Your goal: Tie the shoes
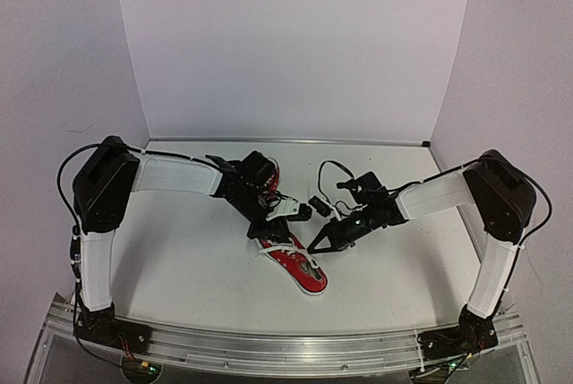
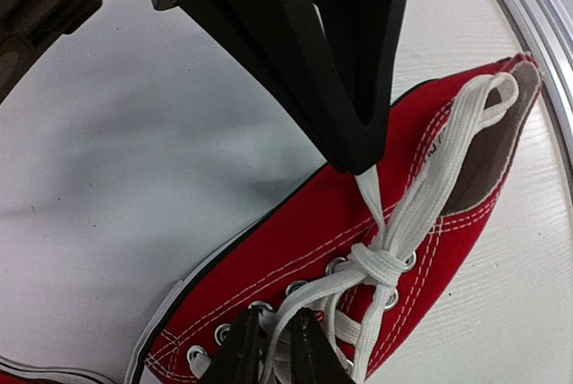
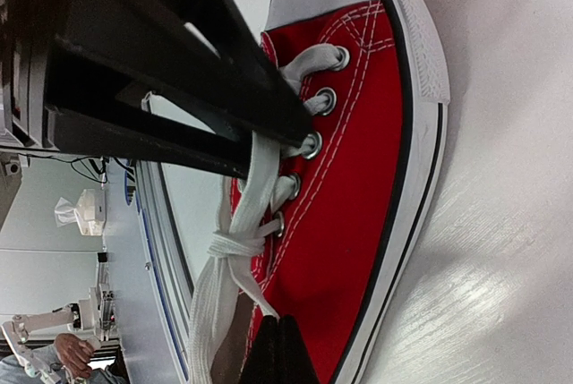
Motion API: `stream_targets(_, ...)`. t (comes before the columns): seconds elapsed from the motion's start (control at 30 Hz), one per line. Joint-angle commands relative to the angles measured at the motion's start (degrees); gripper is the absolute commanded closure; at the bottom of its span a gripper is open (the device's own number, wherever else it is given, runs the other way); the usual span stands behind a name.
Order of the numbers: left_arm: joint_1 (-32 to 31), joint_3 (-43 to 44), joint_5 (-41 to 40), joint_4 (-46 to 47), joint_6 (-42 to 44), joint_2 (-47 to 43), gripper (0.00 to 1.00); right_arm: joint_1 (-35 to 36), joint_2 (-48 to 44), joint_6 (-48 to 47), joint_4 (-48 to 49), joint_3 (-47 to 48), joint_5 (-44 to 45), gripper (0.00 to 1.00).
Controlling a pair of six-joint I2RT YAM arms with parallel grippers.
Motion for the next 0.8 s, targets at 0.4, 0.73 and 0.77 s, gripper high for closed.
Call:
stream_targets(0.4,0.20,-1.45,-2.15,1.68,-1.87,-3.72,1.00,-0.27,-4.96,0.74,0.88,-4.48,3.85,1.00)
stream_targets(0.73,0.71,-3.33,-2.70,2.96,-2.13,-5.45,1.00,-0.66,-7.24,1.31,0.83,-7.48,5.32,1.00)
stream_targets(0.77,0.77,-3.42,-2.78,2.95,-2.12,-5.51,1.00,-0.72,-7.32,1.36,0.79,-7.60,5.45,1.00)
